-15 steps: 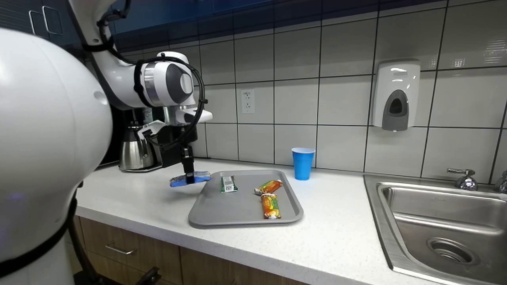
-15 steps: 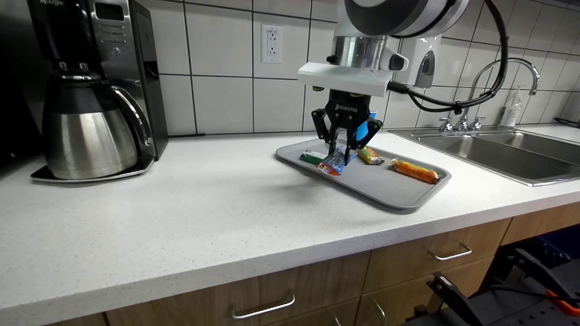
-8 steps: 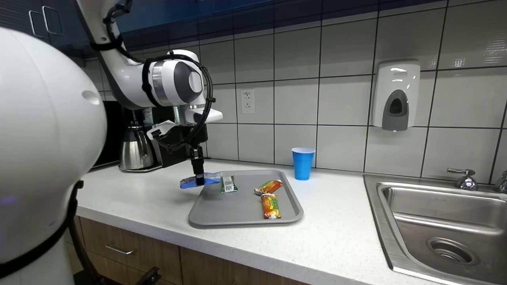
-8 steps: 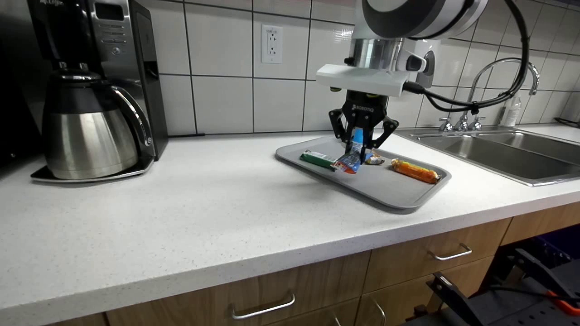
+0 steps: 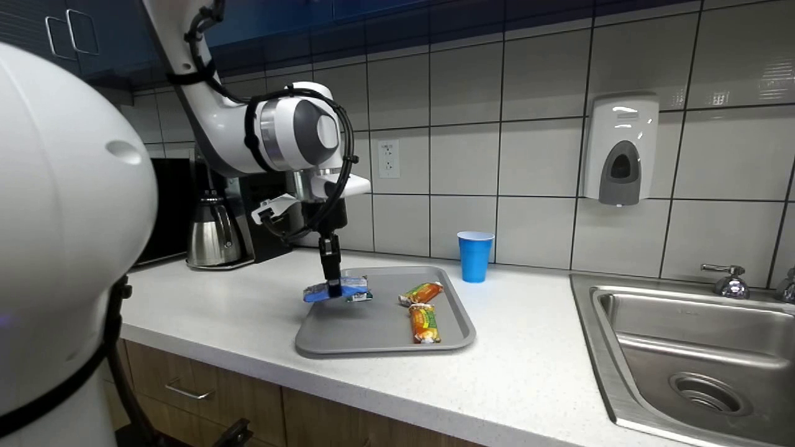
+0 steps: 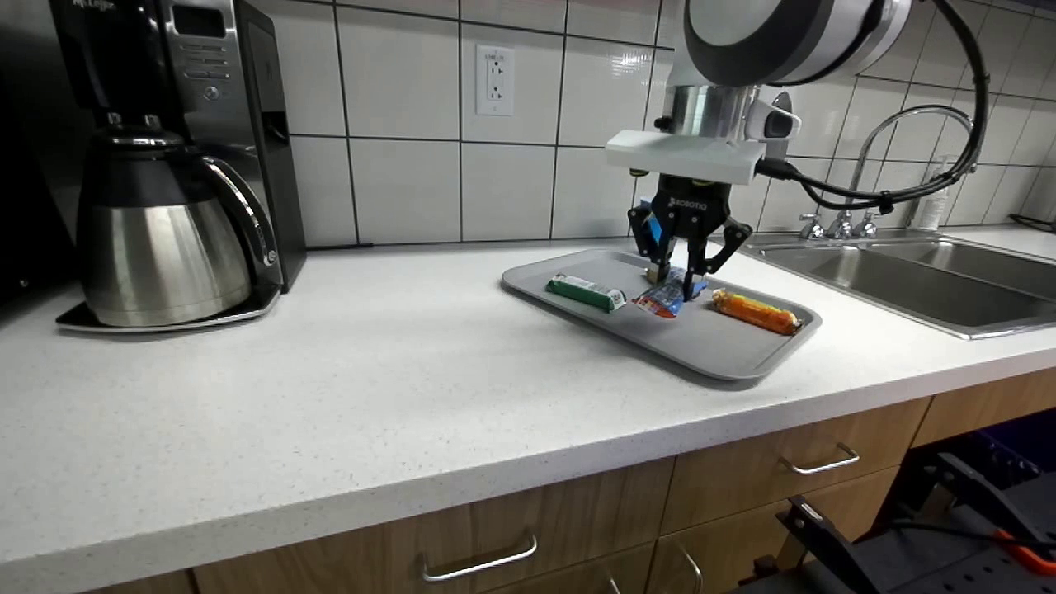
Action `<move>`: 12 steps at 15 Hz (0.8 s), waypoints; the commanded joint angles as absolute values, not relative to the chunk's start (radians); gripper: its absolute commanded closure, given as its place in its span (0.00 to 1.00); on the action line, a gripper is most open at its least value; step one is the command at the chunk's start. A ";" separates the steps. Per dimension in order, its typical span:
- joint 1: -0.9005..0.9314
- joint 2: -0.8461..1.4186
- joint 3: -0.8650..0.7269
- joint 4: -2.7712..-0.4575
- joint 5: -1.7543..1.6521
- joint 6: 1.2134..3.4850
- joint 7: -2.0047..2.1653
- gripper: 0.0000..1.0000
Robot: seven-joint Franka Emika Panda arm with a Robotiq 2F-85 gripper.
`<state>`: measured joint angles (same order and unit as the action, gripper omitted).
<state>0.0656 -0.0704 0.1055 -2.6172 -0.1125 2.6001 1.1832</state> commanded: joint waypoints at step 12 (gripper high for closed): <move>0.070 0.150 0.017 -2.524 -0.210 2.711 1.294 0.45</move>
